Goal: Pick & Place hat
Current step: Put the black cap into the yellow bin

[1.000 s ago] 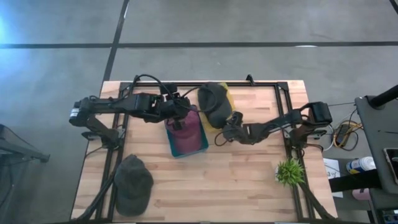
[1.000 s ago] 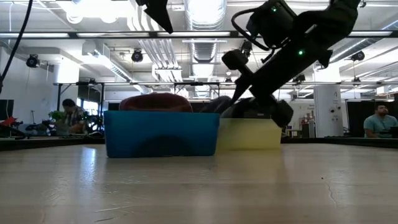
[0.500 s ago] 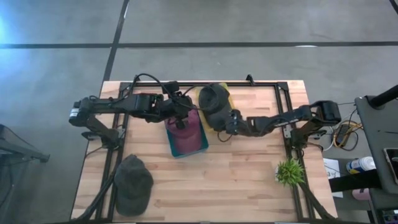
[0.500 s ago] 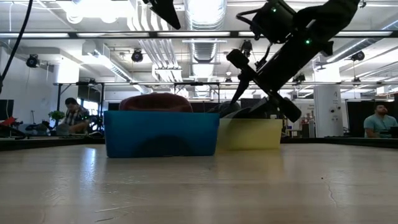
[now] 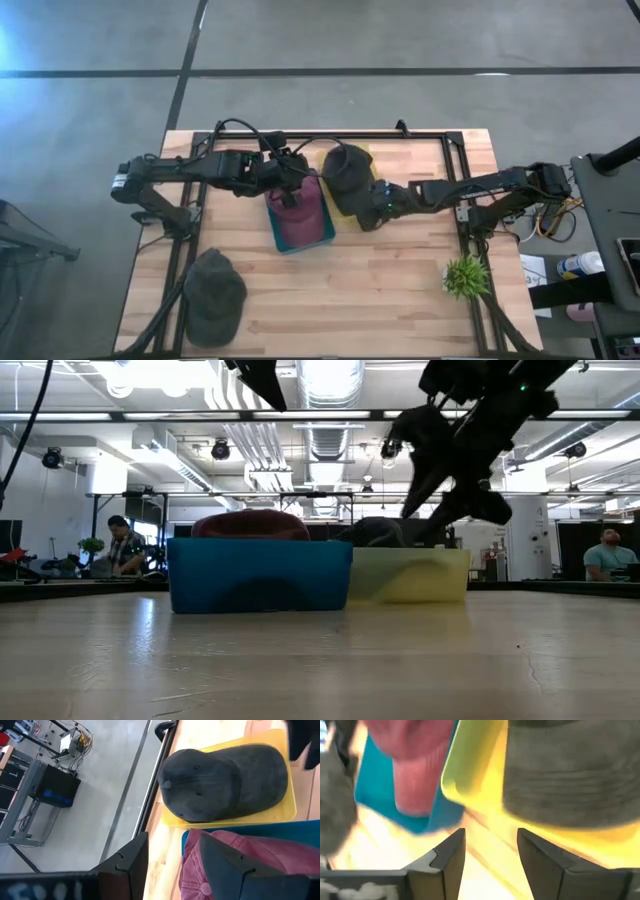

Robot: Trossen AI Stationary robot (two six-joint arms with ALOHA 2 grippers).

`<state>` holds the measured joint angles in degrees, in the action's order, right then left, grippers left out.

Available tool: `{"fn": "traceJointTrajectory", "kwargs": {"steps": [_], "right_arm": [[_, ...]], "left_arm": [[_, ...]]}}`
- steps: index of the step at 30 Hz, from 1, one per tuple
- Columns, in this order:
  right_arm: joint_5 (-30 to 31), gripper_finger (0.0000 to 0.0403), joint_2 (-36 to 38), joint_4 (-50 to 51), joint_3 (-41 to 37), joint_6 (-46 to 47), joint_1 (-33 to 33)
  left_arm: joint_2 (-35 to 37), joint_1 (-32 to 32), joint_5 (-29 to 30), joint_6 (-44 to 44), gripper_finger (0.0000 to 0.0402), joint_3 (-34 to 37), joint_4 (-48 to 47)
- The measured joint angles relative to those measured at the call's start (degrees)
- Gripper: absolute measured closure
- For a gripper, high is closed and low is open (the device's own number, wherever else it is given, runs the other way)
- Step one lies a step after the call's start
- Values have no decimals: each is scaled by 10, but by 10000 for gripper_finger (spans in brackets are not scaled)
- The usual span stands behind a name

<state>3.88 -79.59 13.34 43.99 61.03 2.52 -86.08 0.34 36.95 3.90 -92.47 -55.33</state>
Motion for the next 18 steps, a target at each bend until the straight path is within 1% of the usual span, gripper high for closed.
{"fn": "traceJointTrajectory", "kwargs": {"steps": [5,7,9,11,13,14,16,18], "right_arm": [[-40,229,58,111,10,-59,0],[-39,229,81,172,14,-85,-2],[-7,229,101,217,23,-116,-3],[56,230,115,238,35,-153,0],[127,232,117,238,44,-203,16],[152,234,113,237,49,-226,28],[175,237,98,231,61,-264,65],[176,242,72,229,70,-292,109]], "left_arm": [[0,-6,0,5,232,0,5],[0,-11,0,6,232,0,7],[0,-15,0,8,232,0,9],[0,-19,1,8,232,0,14],[0,-23,1,8,232,0,19],[0,-25,1,8,232,0,22],[0,-28,1,8,232,0,24],[0,-32,1,8,232,0,24]]}}
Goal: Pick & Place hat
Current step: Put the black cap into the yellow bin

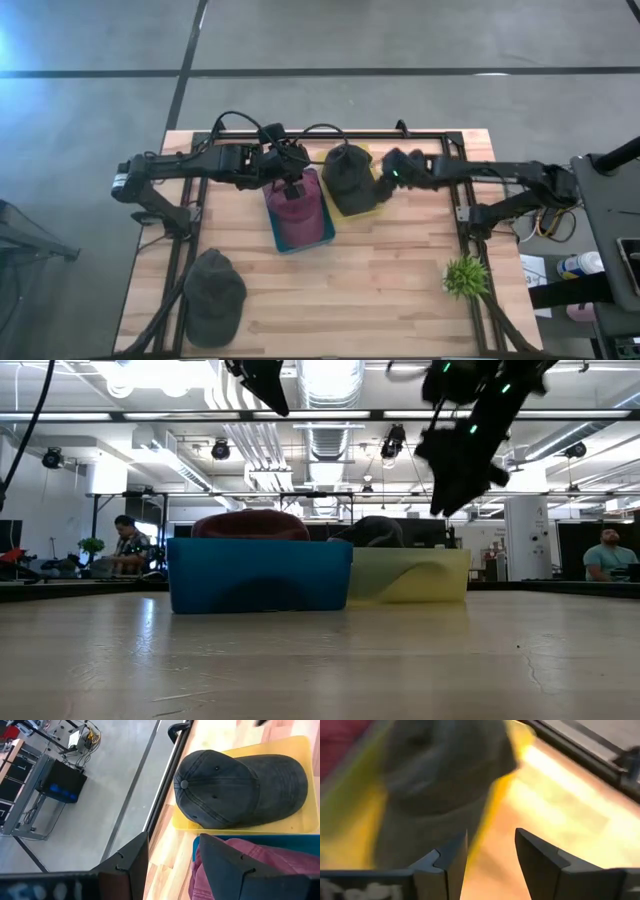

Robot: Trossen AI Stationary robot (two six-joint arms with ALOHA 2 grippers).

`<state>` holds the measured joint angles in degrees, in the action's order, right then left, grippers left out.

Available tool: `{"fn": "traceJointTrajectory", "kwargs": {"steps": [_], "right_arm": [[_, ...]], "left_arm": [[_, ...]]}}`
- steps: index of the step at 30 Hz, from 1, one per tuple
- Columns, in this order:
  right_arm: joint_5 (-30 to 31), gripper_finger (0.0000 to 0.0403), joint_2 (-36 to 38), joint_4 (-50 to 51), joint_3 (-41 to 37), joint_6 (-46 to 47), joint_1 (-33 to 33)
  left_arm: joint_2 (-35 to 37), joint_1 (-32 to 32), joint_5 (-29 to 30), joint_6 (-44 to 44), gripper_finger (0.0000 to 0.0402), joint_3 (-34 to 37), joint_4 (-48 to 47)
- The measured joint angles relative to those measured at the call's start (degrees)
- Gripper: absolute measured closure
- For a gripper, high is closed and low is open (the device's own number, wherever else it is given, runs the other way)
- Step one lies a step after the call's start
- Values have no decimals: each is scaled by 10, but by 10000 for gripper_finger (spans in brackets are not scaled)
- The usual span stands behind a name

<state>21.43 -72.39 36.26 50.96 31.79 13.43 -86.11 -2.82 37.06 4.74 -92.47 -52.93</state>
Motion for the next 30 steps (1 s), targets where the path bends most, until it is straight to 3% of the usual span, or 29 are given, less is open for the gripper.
{"fn": "traceJointTrajectory", "kwargs": {"steps": [6,14,18,22,25,30], "right_arm": [[-34,260,-94,-75,36,-86,92],[-85,281,-237,-70,119,-157,111],[-113,281,-294,-28,172,-206,110],[-89,276,-323,81,238,-267,104],[-57,273,-322,146,280,-300,99],[-33,267,-301,217,331,-327,95]], "left_arm": [[0,-8,0,-1,232,4,-5],[10,-8,-2,-122,232,58,-152],[41,-4,-18,-164,232,118,-177],[72,-4,-107,-196,232,179,-180],[92,-5,-164,-199,232,220,-179],[107,-5,-186,-167,232,282,-185]]}}
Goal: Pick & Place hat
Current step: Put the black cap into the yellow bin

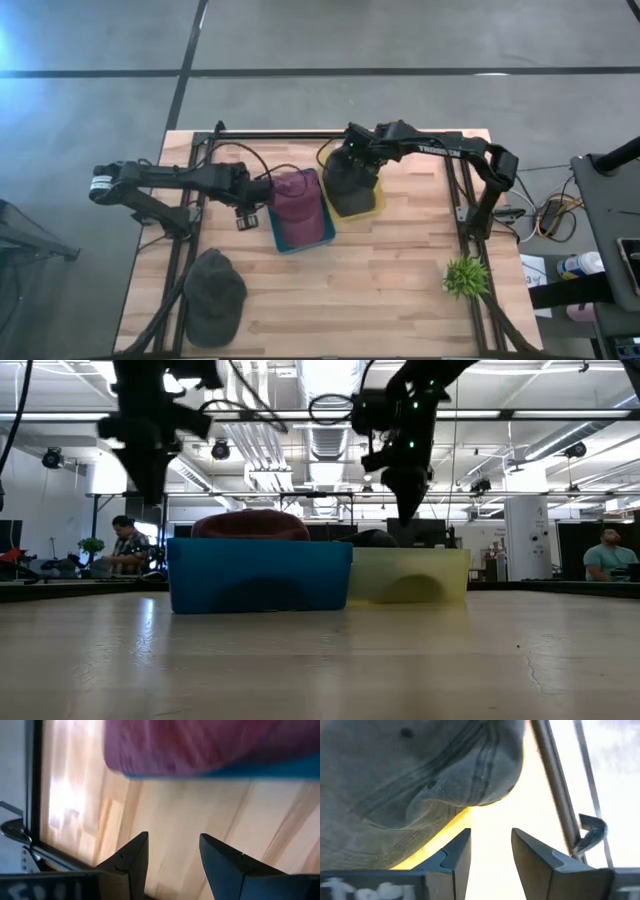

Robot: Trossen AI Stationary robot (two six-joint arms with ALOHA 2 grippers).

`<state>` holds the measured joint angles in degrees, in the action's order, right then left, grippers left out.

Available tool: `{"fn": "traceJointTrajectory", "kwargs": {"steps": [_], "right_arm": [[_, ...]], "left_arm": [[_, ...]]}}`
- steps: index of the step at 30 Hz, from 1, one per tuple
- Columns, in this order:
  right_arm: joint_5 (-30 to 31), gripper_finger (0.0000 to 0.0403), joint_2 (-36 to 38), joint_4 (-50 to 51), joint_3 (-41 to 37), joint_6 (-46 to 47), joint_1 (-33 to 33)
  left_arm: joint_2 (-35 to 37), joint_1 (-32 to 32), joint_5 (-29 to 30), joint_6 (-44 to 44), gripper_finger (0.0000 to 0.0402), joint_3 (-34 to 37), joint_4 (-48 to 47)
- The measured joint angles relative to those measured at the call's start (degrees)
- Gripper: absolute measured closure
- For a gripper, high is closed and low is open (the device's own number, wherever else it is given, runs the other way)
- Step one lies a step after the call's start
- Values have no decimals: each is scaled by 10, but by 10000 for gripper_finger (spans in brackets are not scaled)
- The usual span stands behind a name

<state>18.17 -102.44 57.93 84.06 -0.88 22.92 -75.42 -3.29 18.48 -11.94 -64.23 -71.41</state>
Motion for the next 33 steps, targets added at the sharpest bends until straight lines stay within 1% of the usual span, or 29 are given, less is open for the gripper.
{"fn": "traceJointTrajectory", "kwargs": {"steps": [1,3,7,10,12,13,15,16,17,19,23,26,29,33], "right_arm": [[0,266,6,5,5,1,0],[0,264,21,7,9,15,-3],[-3,265,48,2,6,54,-17],[-5,266,55,2,1,69,-35],[-9,264,57,2,0,71,-53],[-17,263,58,1,0,71,-62],[-44,261,57,0,0,74,-81],[-58,261,56,-4,0,80,-92],[-69,262,55,-8,-1,86,-103],[-83,264,55,-15,-1,100,-128],[-83,268,55,-31,-1,130,-183],[-82,270,55,-33,-1,153,-228],[-79,269,56,-32,-1,185,-276],[-62,269,56,-29,-2,242,-344]], "left_arm": [[3,0,-5,6,232,11,-5],[4,0,-35,19,232,29,-22],[5,0,-136,45,232,50,-68],[5,0,-197,71,232,52,-81],[6,0,-254,93,232,53,-81],[7,0,-292,104,232,55,-81],[7,0,-375,120,232,62,-80],[6,0,-408,125,232,66,-81],[6,0,-428,127,232,70,-81],[6,1,-433,127,232,77,-79],[6,3,-426,126,232,102,-78],[6,18,-427,131,232,121,-84],[6,48,-427,139,232,132,-97],[7,113,-432,136,232,133,-103]]}}
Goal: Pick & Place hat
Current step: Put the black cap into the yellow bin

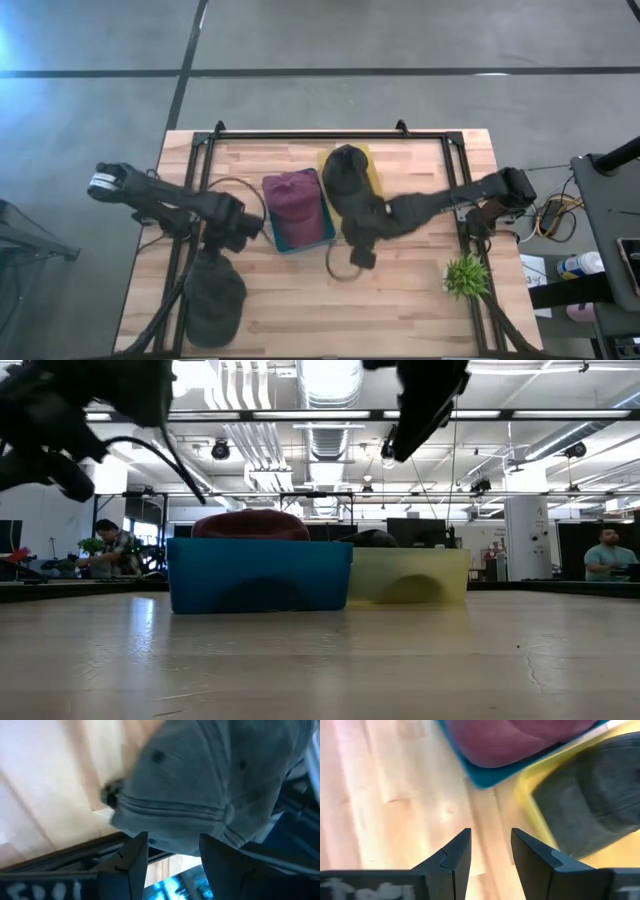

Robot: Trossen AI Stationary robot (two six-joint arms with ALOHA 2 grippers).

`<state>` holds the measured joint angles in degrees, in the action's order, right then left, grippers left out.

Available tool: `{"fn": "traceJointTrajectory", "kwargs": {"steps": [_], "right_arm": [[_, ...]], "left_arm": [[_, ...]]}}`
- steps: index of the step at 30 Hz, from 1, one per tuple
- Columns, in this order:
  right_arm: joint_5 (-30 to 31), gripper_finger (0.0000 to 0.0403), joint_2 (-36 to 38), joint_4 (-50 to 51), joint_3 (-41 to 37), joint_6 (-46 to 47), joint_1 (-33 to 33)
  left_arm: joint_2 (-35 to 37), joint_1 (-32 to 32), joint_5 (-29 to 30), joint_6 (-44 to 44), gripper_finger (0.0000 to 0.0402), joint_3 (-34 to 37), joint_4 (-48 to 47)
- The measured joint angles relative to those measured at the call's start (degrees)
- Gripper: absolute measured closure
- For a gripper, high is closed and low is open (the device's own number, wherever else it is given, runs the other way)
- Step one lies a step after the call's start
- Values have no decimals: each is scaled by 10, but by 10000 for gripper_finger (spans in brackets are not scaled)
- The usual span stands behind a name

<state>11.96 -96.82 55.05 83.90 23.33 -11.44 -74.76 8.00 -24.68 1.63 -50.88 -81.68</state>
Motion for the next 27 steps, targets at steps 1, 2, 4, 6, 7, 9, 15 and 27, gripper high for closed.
{"fn": "traceJointTrajectory", "kwargs": {"steps": [1,2,4,6,7,9,15,27], "right_arm": [[12,269,0,0,0,16,-17],[23,270,0,0,0,30,-35],[43,270,0,0,0,57,-66],[61,270,0,0,0,84,-93],[71,270,0,0,0,99,-105],[88,271,0,1,0,124,-125],[123,266,1,1,0,179,-158],[137,266,1,-1,0,203,-162]], "left_arm": [[0,19,-3,-3,232,0,0],[0,39,-6,-9,232,1,2],[0,79,-18,-31,232,3,12],[0,119,-12,-44,232,6,35],[0,138,1,-55,232,6,46],[0,172,20,-79,232,7,69],[0,222,26,-176,232,7,113],[0,240,56,-332,232,24,155]]}}
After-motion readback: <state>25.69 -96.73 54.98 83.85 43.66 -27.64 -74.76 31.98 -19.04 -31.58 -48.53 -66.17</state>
